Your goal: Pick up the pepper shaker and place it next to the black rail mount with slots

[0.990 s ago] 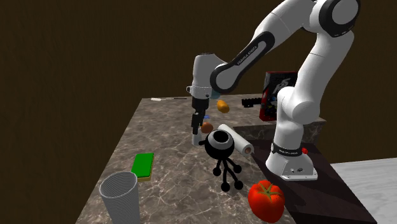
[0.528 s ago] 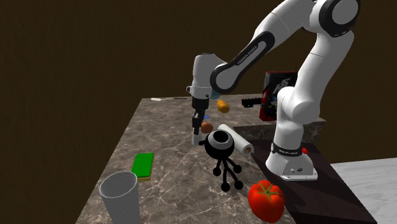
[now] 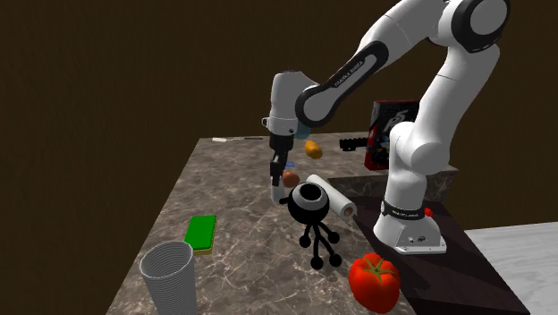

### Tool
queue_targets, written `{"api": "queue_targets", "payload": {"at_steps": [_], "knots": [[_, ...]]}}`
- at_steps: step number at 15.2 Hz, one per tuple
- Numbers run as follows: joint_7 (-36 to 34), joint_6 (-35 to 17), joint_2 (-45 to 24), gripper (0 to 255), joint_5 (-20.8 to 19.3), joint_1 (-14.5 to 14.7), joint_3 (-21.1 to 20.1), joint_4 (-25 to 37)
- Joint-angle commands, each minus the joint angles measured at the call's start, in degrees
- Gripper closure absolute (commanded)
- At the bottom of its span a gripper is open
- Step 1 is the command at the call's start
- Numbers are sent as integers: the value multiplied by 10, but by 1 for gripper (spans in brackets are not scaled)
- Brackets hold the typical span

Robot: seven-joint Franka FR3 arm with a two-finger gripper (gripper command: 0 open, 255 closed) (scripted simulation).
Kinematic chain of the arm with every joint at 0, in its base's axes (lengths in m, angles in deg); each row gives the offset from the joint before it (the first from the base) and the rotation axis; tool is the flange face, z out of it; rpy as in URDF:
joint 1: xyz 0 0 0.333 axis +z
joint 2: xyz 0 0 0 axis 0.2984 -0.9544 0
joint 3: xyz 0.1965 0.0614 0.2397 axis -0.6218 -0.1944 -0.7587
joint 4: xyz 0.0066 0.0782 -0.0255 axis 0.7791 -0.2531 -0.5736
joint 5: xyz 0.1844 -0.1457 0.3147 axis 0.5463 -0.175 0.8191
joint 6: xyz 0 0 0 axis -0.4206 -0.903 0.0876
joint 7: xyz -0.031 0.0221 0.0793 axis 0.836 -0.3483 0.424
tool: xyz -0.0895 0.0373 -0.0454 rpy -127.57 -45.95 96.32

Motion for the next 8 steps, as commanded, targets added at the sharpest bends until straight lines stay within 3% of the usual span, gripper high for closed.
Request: {"api": "queue_targets", "payload": {"at_steps": [1,8], "knots": [[0,17,11,255,-1,0,1,6],[-2,82,46,255,-3,-1,2,36]]}}
